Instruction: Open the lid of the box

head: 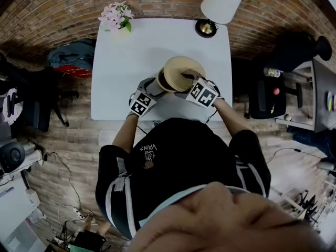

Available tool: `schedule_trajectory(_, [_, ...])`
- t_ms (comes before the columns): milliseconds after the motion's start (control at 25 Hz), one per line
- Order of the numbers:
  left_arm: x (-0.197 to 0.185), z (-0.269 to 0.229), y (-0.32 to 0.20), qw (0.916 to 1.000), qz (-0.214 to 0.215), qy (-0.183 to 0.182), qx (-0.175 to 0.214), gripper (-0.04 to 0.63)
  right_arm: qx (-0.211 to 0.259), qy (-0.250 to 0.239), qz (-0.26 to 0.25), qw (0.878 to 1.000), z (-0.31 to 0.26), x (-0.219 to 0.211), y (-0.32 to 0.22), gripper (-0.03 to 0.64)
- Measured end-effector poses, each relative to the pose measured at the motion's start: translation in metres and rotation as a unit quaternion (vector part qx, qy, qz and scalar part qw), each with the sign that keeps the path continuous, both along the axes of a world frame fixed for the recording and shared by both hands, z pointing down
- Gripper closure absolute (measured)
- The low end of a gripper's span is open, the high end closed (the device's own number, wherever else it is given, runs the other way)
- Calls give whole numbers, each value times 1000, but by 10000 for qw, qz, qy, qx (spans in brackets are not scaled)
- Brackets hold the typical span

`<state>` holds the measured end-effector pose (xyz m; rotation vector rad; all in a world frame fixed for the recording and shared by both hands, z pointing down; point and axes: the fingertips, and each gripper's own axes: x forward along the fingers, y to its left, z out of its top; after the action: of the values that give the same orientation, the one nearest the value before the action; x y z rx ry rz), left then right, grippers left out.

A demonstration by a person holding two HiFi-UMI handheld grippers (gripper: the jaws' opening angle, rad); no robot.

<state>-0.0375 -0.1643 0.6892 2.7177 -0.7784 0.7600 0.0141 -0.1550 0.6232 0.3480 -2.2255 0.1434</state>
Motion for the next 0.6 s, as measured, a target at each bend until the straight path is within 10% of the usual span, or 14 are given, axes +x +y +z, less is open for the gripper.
schedule_trajectory(600, [-17, -19, 7, 9994, -283, 134, 116, 236, -150, -1381, 1405, 9803, -36, 21, -17, 255])
